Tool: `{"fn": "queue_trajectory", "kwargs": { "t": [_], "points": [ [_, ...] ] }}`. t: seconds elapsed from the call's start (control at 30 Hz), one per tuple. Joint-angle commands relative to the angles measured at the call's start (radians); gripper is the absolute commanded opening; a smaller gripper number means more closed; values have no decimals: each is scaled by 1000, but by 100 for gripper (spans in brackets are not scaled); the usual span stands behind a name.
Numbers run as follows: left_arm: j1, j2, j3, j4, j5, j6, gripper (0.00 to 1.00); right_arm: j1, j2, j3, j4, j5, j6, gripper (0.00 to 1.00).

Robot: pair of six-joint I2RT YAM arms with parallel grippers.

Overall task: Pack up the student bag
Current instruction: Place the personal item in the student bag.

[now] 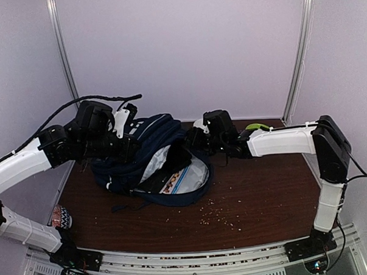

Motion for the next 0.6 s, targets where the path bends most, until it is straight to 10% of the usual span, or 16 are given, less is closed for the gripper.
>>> {"fn": "queue_trajectory", "kwargs": {
  "t": [0.0, 0.57],
  "points": [
    [-10, 2, 28, 192, 47, -22, 0, 15, -157, -108, -5, -18, -46, 67],
    [-10, 9, 41, 192, 70, -22, 0, 86, 87, -141, 243, -139, 239, 37]
  ]
}}
